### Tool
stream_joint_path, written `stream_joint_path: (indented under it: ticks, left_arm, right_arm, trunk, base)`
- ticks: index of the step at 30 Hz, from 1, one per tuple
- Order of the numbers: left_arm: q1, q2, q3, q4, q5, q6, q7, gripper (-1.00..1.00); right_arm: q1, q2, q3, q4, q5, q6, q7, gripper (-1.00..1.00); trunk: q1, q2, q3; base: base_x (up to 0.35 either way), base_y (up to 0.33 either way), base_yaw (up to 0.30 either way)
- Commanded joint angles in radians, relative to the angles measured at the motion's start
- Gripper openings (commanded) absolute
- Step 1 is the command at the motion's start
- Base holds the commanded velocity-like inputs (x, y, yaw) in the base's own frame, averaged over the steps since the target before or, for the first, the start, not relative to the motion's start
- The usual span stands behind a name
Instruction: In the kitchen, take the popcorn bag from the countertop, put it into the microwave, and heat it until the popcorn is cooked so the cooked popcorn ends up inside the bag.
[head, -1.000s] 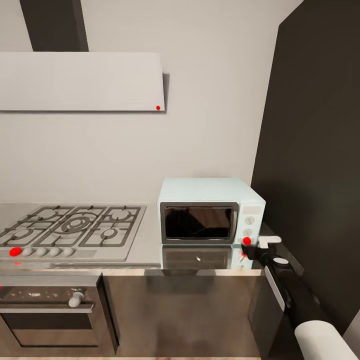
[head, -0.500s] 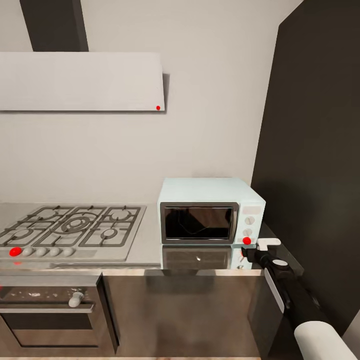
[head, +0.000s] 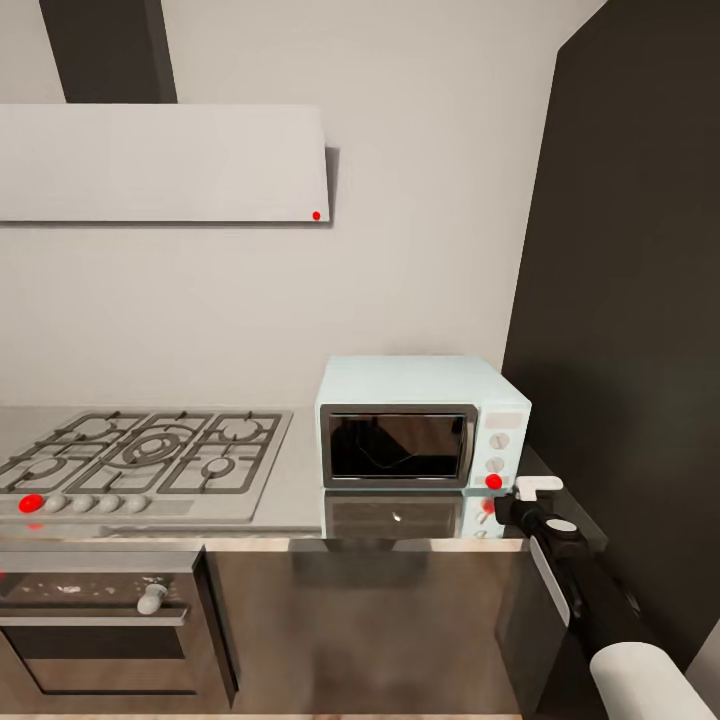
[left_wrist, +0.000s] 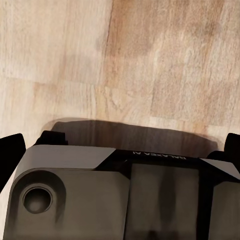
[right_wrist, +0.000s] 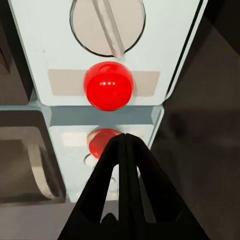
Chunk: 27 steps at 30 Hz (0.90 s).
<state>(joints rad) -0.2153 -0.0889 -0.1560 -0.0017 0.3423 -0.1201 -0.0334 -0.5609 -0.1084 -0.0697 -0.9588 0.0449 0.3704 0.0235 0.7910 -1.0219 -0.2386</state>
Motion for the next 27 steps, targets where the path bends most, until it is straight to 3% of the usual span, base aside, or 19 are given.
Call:
stream_joint_path:
  ticks: [1, 27]
  left_arm:
    - [-0.001, 0.0, -0.008, 0.002, 0.011, -0.004, -0.003, 1.0]
    - [-0.001, 0.0, -0.008, 0.002, 0.011, -0.003, -0.003, 1.0]
  right_arm:
    - [-0.001, 0.0, -0.001, -0.002, 0.005, 0.006, 0.003, -1.0]
    - [-0.001, 0.001, 0.0, 0.011, 0.0, 0.004, 0.001, -1.0]
  trunk:
    - [0.0, -0.001, -0.001]
    - [0.0, -0.001, -0.001]
  base:
    - [0.0, 0.0, 0.0]
    - [0.056, 0.0, 0.0]
